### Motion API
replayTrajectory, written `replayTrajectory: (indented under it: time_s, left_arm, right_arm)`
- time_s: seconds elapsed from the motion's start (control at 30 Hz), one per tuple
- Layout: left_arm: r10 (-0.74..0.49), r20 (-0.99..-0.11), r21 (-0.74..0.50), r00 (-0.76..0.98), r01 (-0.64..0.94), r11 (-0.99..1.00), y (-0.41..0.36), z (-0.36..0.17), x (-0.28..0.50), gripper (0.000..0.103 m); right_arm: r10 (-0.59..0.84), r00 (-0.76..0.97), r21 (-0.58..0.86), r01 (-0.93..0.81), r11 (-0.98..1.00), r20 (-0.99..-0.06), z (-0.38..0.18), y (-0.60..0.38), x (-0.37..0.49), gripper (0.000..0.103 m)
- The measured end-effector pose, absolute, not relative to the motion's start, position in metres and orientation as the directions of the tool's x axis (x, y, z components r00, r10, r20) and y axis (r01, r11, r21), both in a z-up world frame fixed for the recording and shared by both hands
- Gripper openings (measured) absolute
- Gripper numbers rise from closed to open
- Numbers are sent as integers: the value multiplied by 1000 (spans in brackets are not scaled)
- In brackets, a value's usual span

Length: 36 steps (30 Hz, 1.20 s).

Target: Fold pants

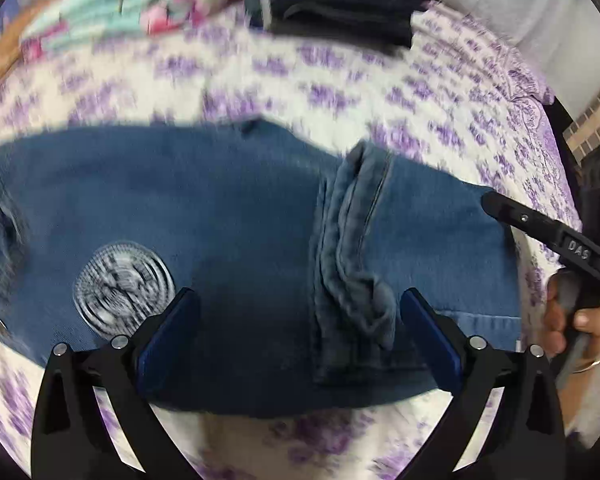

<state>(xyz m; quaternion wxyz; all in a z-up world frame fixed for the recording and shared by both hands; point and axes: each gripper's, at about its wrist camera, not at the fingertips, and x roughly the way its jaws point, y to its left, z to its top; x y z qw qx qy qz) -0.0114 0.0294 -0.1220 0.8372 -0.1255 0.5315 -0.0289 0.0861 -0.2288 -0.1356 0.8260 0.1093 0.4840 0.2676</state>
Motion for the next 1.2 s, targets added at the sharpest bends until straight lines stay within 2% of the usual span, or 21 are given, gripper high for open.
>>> replayTrajectory:
  time_s: [0.07, 0.1, 0.13, 0.23, 0.3, 0.37, 0.4, 0.43, 0.5, 0.57, 0.63, 0.67, 0.77, 0.83, 0.87, 0.9, 1.0, 1.07, 1.13, 1.2]
  left_arm:
    - [-217, -875, -286, 432, -101, 953, 29, -122, -13, 98]
    - [-244, -868, -315, 434, -100, 944, 29, -122, -13, 98]
    - [-287, -858, -355, 426, -90, 930, 28, -123, -12, 98]
    - [-335, -862, -386, 380, -65, 920, 18, -133, -1, 97]
    - [-305, -873, -350, 380, -53, 935, 11, -140, 7, 85]
    - [-243, -886, -298, 394, -83, 951, 10, -140, 10, 47]
    - [-264, -877, -320, 401, -77, 944, 10, -138, 10, 33]
    - [-290, -871, -341, 397, -65, 938, 11, -136, 9, 31]
    - [-264, -862, -319, 432, -58, 946, 11, -125, 0, 23]
    - [-251, -844, -301, 474, -30, 953, 13, -109, -10, 15]
    - [-242, -830, -281, 503, -2, 960, 13, -97, -17, 15]
    - [-225, -832, -264, 507, -6, 965, 14, -95, -17, 15]
    - [-116, -851, -172, 512, -64, 983, 23, -105, -12, 15]
    - [-80, -882, -140, 465, -97, 985, 28, -128, -4, 19]
    - [-69, -876, -132, 476, -99, 986, 27, -134, -4, 20]
    - [-46, -864, -105, 502, -90, 990, 25, -133, -8, 21]
    - [49, -856, 7, 515, -85, 996, 17, -125, -11, 40]
    - [69, -852, 19, 519, -99, 995, 25, -114, -16, 62]
    - [56, -832, -7, 552, -110, 994, 39, -99, -23, 74]
    - [90, -792, -13, 604, -164, 986, 63, -81, -39, 77]
  right_arm:
    - [597, 354, 507, -319, 801, -720, -137, -232, 83, 74]
    - [613, 346, 524, -321, 789, -711, -137, -233, 82, 67]
    - [632, 339, 538, -335, 773, -697, -137, -231, 82, 53]
    - [610, 368, 503, -349, 790, -702, -136, -224, 78, 51]
    - [605, 378, 500, -345, 794, -701, -135, -222, 77, 57]
    - [598, 385, 495, -339, 800, -703, -135, -221, 76, 61]
    - [584, 398, 477, -341, 810, -708, -134, -220, 75, 66]
    - [576, 404, 468, -341, 815, -710, -133, -220, 75, 69]
    - [569, 419, 460, -338, 821, -707, -130, -219, 73, 70]
    - [557, 494, 423, -365, 830, -667, -114, -217, 61, 71]
    - [570, 571, 341, -463, 818, -591, -93, -207, 41, 90]
    - [563, 593, 297, -491, 819, -576, -89, -201, 34, 94]
    - [489, 592, 210, -477, 853, -641, -102, -183, 36, 95]
    - [407, 502, 181, -439, 880, -763, -130, -174, 52, 92]
    - [399, 456, 206, -416, 886, -795, -145, -176, 60, 92]
    - [422, 452, 237, -410, 881, -786, -146, -180, 63, 94]
    - [427, 467, 231, -420, 878, -774, -136, -182, 62, 92]
    - [415, 493, 211, -418, 884, -764, -130, -185, 58, 92]
    - [441, 533, 215, -432, 876, -723, -117, -191, 54, 93]
    - [484, 570, 252, -440, 862, -664, -105, -200, 52, 93]
